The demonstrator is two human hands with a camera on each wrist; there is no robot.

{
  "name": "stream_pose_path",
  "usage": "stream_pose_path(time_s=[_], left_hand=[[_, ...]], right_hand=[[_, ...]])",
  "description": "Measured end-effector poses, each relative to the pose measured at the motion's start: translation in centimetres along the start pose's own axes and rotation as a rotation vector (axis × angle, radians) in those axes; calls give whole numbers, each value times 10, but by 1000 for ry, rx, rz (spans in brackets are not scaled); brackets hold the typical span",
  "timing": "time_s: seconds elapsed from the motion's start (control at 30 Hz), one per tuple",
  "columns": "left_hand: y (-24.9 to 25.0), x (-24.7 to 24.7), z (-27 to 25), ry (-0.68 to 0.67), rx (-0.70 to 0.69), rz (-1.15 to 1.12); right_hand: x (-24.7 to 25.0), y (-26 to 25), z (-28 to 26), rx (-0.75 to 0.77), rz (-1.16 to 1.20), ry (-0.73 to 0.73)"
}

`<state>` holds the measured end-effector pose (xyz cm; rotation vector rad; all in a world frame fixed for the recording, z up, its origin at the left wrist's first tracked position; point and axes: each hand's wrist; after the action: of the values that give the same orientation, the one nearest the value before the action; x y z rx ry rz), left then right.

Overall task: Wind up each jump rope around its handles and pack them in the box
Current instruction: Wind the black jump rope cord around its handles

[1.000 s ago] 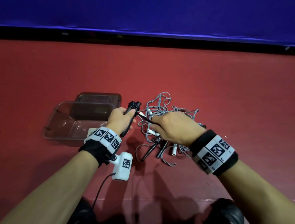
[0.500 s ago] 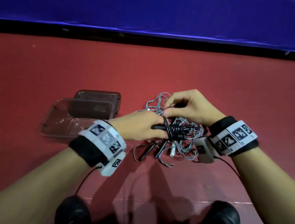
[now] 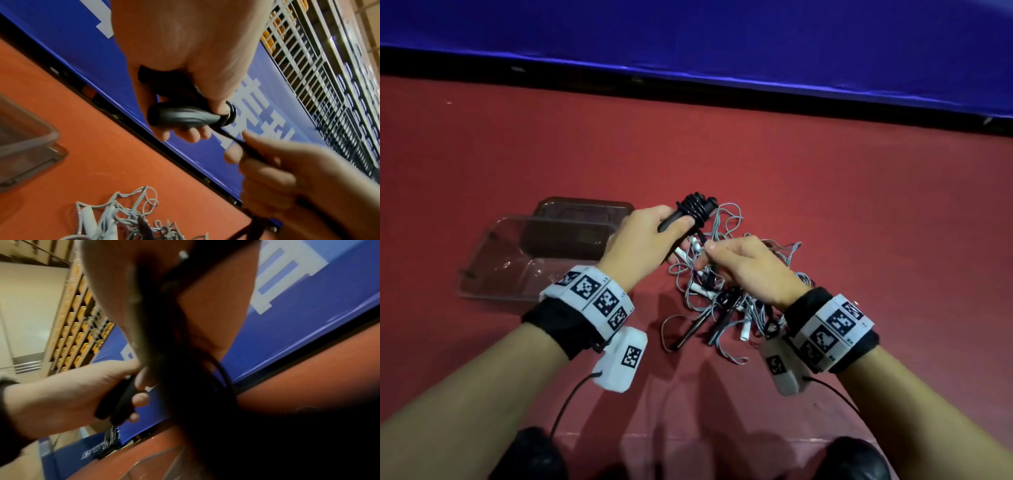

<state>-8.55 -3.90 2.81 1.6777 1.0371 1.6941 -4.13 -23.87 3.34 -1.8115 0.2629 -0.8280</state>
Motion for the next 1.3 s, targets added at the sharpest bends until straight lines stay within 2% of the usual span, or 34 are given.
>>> stream_pose_path(time_s=[0.07, 0.13, 0.23, 0.33, 0.4, 0.6, 0.73, 0.87, 0.97, 1.03, 1.1, 1.2, 1.3], left_hand=[[-2, -4, -2, 17, 46, 64], [0, -7, -3, 33, 75, 232], [2, -6, -7, 71, 100, 376], [1, -13, -13, 40, 81, 522], [1, -21, -16, 0, 30, 621], [1, -17, -15, -261, -65, 692], [3, -12, -16, -435, -163, 788], [5, -7, -19, -541, -170, 758], [6, -6, -23, -567, -243, 799], [9, -7, -27, -558, -310, 879], [13, -7, -30, -526, -379, 925], [18, -6, -32, -484, -488, 919], [20, -8, -32, -452, -532, 844]], right_hand=[[-3, -8, 0, 13, -193, 53], [-5, -10, 0, 78, -417, 85], [-2, -11, 0, 145, -787, 79], [2, -14, 1, 377, -1155, 72], [7, -17, 3, 464, -1206, 39], [24, -17, 3, 452, -1004, -165], [32, -9, 9, 456, -973, -199], [33, -1, 14, 380, -796, -226], [33, 5, 14, 183, -659, -263], [31, 10, 13, 119, -571, -326], [30, 14, 10, 67, -421, -363], [35, 20, 5, 24, -157, -340], [40, 22, 2, 14, -3, -336]])
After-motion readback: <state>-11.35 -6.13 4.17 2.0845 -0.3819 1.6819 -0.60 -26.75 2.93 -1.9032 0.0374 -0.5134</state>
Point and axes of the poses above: each hand's wrist, its own z-axis towards the middle knuckle, its own x-axis out of the back of the hand, y = z × x, and after that the axes turned 7 degrees about -y, right-handed
